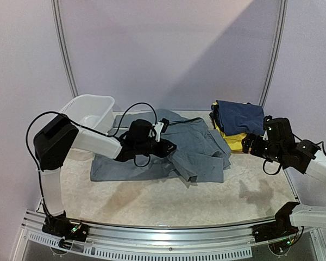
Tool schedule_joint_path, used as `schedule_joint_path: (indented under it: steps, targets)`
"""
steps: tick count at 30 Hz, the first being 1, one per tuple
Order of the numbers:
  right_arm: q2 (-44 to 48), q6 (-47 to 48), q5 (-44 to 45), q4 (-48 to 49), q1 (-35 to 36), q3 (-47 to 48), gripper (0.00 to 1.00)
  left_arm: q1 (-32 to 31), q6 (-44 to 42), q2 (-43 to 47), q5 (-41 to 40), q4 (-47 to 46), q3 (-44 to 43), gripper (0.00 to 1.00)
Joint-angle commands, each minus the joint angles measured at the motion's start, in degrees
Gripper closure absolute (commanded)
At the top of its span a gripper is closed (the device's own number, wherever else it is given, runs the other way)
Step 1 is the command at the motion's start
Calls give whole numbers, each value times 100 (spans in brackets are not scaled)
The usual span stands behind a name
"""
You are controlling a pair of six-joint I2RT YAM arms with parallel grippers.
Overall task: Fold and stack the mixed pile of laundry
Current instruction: Fold the flattened shirt at the center of the board.
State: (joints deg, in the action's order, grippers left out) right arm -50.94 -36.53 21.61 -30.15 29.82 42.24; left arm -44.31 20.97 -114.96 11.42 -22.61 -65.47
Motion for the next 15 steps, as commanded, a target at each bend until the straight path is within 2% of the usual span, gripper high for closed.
schedule_joint_path:
  steps: [1,4,7,11,15]
  targets:
    - [-255,144,-270,229,-32,-14,1,164,308,222,-109,-765,276,54]
    - [-402,155,-424,330,-30,-71,1,124,-13,573,-556,-187,275,35]
    - [-632,219,-722,478,-30,-159,1,50,-399,996,-1171,528,283,23]
    - [-1129,243,-1257,618,-30,-253,1,19,-638,1577,-1966,1355,398,19]
    - [-1681,291,-1806,1010,-30,-504,1,19,-737,2105,-2266,1846,661,20]
